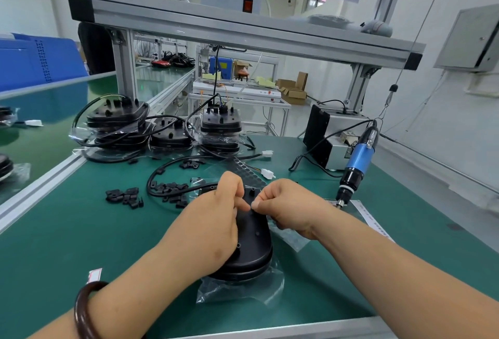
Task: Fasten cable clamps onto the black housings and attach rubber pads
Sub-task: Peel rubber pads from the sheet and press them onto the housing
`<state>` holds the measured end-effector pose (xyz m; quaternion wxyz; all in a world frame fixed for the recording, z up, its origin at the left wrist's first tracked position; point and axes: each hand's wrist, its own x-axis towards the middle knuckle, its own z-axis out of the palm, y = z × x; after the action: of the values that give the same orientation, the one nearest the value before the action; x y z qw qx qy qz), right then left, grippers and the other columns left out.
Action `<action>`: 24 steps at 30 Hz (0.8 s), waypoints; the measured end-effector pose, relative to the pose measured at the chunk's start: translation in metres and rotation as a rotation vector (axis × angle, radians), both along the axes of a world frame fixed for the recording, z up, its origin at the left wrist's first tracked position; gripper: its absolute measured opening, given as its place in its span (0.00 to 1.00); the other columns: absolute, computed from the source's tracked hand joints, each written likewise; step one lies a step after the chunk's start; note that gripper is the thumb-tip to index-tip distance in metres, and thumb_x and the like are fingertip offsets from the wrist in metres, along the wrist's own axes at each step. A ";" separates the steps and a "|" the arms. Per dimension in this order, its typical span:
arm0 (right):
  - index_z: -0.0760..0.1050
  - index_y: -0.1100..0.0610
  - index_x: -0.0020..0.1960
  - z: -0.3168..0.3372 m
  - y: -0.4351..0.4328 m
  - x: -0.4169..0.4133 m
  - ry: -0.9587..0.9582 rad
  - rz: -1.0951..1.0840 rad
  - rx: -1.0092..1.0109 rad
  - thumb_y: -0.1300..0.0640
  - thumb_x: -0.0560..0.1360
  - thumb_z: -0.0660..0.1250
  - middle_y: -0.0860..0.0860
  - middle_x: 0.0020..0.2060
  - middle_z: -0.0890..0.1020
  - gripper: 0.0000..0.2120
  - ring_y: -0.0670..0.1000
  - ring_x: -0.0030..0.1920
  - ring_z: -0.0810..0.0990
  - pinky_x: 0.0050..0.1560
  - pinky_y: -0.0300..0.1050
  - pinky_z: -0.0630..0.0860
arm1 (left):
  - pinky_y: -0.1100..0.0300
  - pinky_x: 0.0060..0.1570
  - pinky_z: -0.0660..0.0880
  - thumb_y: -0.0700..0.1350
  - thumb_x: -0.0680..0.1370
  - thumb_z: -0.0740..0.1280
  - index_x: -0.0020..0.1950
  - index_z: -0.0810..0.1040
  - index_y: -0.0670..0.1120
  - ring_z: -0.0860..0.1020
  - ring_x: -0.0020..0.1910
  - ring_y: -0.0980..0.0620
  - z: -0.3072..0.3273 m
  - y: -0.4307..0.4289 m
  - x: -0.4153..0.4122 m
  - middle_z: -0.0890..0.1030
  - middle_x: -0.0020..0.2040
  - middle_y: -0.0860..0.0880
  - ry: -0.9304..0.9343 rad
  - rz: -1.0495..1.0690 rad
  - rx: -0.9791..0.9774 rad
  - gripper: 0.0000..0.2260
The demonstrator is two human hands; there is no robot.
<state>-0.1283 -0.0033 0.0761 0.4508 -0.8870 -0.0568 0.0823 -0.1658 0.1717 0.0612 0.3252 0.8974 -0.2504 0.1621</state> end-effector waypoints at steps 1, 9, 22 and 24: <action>0.74 0.58 0.34 0.000 0.000 0.000 -0.003 -0.001 0.002 0.63 0.74 0.64 0.52 0.26 0.64 0.10 0.50 0.28 0.58 0.29 0.43 0.56 | 0.54 0.47 0.74 0.36 0.76 0.57 0.48 0.56 0.56 0.76 0.47 0.56 0.000 0.000 0.000 0.80 0.51 0.59 0.002 -0.006 0.019 0.15; 0.75 0.60 0.34 0.004 0.002 -0.003 -0.006 0.012 -0.010 0.66 0.73 0.63 0.52 0.25 0.65 0.09 0.49 0.26 0.59 0.27 0.41 0.58 | 0.50 0.46 0.76 0.37 0.75 0.56 0.45 0.55 0.56 0.78 0.47 0.49 0.002 0.000 0.004 0.81 0.54 0.58 0.029 -0.022 0.157 0.15; 0.81 0.59 0.36 0.017 0.000 -0.003 -0.112 -0.165 -0.154 0.53 0.78 0.64 0.49 0.30 0.78 0.16 0.53 0.29 0.75 0.30 0.45 0.75 | 0.51 0.49 0.74 0.35 0.72 0.55 0.47 0.55 0.55 0.75 0.48 0.51 0.002 0.002 0.006 0.79 0.54 0.59 0.027 -0.079 0.194 0.15; 0.81 0.61 0.39 0.016 -0.003 -0.001 -0.098 -0.195 -0.099 0.54 0.78 0.63 0.48 0.31 0.80 0.16 0.52 0.31 0.77 0.37 0.50 0.78 | 0.52 0.51 0.75 0.35 0.74 0.54 0.48 0.56 0.55 0.75 0.49 0.54 0.000 0.004 0.006 0.79 0.52 0.59 0.028 -0.057 0.121 0.15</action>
<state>-0.1291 -0.0060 0.0920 0.4090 -0.9125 0.0120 -0.0027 -0.1594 0.1754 0.0615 0.2786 0.9100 -0.2806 0.1246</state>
